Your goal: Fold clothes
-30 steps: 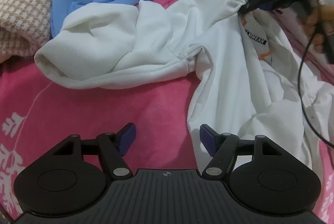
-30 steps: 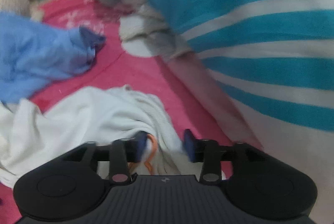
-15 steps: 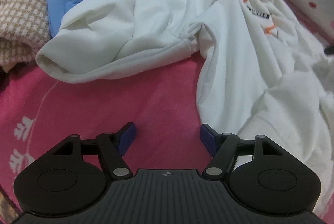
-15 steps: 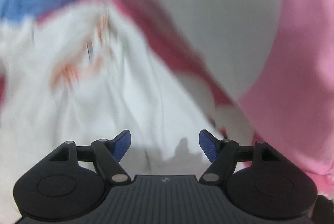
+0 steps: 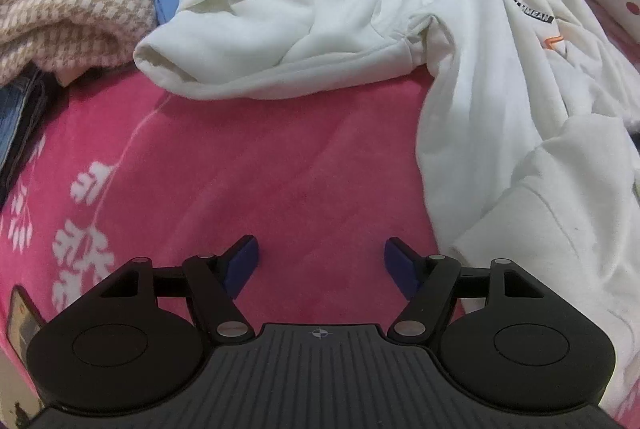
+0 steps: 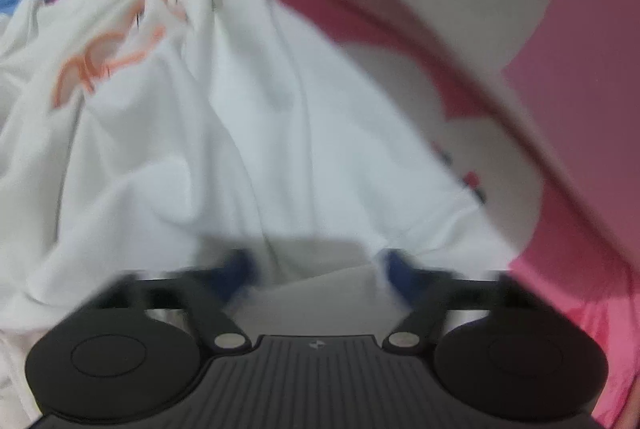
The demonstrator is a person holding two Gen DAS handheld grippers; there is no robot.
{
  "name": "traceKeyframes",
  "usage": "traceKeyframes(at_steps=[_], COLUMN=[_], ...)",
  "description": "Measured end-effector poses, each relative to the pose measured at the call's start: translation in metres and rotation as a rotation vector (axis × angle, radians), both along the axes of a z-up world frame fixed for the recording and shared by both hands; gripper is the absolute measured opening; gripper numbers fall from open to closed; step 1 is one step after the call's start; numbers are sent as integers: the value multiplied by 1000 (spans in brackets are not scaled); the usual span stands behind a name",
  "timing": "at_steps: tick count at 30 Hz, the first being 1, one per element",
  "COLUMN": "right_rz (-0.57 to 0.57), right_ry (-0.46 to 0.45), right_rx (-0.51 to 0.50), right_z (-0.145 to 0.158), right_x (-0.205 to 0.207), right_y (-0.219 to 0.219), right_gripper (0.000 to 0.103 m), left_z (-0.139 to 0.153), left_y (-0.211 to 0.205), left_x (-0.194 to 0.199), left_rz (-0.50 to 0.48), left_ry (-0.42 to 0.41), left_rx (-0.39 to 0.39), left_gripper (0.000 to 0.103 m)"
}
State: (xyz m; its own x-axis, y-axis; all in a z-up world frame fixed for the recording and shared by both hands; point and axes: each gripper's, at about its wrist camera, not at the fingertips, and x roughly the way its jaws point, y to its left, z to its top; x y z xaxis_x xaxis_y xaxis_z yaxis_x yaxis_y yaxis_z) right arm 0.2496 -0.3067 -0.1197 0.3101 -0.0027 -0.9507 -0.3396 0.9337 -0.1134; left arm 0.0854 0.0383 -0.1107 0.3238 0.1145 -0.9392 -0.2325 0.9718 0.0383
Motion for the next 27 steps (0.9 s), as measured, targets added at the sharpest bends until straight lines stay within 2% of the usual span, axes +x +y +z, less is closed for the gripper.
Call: traceKeyframes(at_steps=[1,2,6,8,13,15,17,19,22,24,27], right_rz=[5,10,23,-17,-26,19,51,44,9,-15,9], right_ry=[-11,-26,-204,-274,-310,-334,-365,-356,-366,-383,-343], right_rx=[-9,-21,-175,-222,-283,-354,-393,-342,-229,-171,-36], right_z=[5,10,29,34,7,-12,-15,-1,34,59,87], right_x=[0,0,14,32,54,47,36,25,-2,-29,-78], right_y=[0,1,-13,-26,-26,-15,-9,-14,-27,-33,-26], right_gripper=[18,10,8,8,9,14,15,17,29,43,45], left_z=[-1,-1,-2,-2,-3,1,0,1,2,1,1], left_y=[-2,-4,-9,-9,-4,-1,4,4,2,-3,-5], left_x=[-1,-2,-7,-10,-16,-18,-21,-21,-23,-23,-23], left_rz=[7,14,35,42,43,33,22,14,14,19,24], left_ry=[4,7,20,28,36,34,34,31,26,22,16], left_rx=[-5,-9,-11,-3,25,47,67,78,72,63,35], left_gripper=[70,70,70,70,71,71,71,71,71,70,69])
